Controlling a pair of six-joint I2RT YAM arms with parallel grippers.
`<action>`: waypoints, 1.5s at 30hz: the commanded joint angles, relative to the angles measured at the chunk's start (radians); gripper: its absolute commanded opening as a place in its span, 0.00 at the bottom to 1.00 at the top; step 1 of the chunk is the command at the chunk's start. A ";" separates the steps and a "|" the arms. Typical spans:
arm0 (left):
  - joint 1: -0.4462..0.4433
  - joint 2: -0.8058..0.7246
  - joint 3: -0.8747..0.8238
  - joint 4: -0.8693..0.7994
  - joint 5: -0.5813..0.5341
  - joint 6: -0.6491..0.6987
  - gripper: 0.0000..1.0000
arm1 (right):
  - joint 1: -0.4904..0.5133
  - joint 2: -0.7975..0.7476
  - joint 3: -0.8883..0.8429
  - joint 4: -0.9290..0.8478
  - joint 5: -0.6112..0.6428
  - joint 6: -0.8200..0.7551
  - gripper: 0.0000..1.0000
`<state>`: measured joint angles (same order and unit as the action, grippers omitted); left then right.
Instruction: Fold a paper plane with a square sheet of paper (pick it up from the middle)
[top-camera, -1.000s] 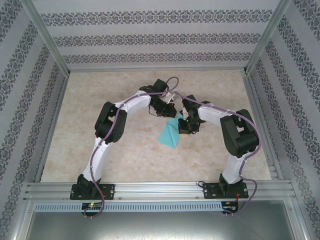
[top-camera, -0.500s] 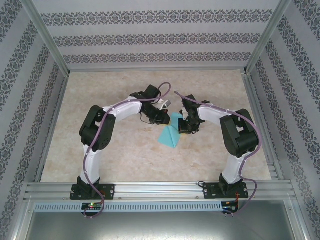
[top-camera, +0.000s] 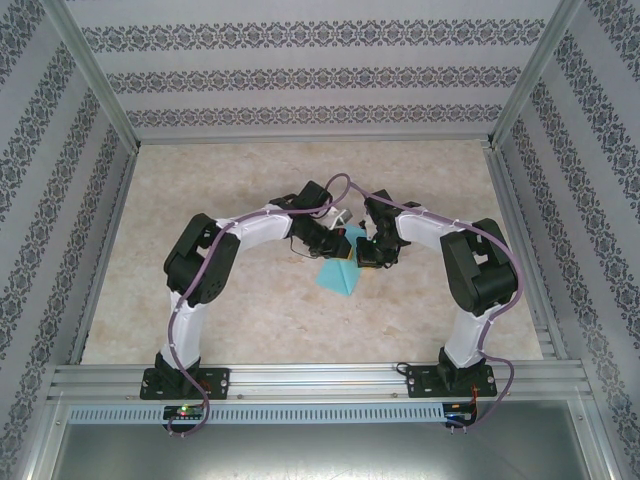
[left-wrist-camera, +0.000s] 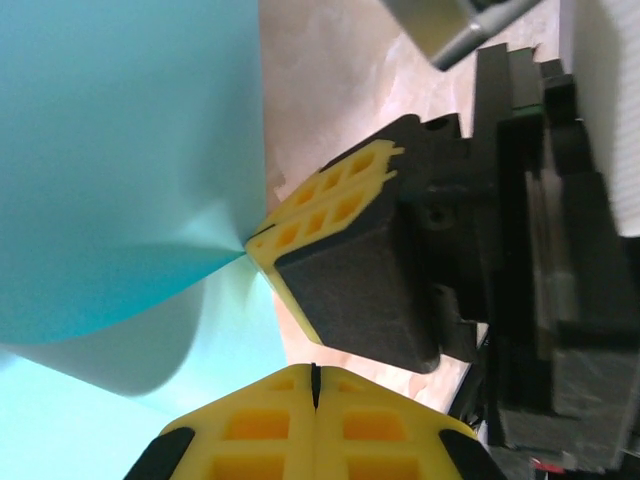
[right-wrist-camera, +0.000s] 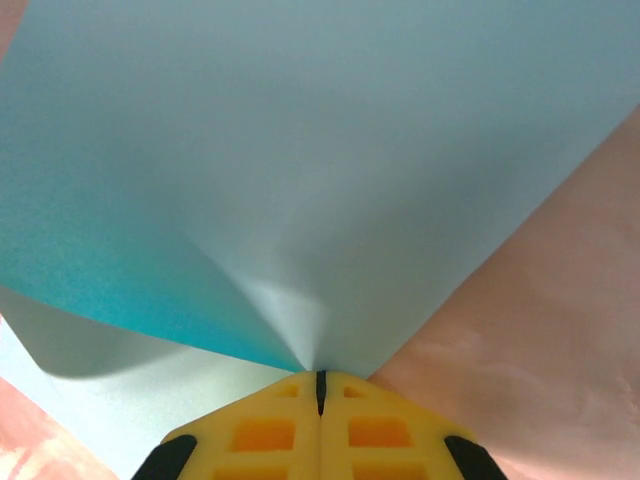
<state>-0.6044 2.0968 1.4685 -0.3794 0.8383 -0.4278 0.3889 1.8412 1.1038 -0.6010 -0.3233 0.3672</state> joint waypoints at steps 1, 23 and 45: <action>-0.014 0.047 -0.001 0.007 0.005 0.017 0.03 | 0.012 0.035 -0.047 -0.002 0.025 0.007 0.00; -0.012 0.127 0.014 -0.094 -0.157 0.106 0.03 | 0.011 0.015 -0.048 -0.003 0.038 0.010 0.00; -0.011 0.192 0.014 -0.098 -0.174 0.123 0.02 | 0.018 -0.316 -0.202 0.149 -0.095 0.207 0.09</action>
<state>-0.6086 2.2066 1.5021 -0.4259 0.7696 -0.3359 0.3912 1.5578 0.9623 -0.5236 -0.3477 0.4740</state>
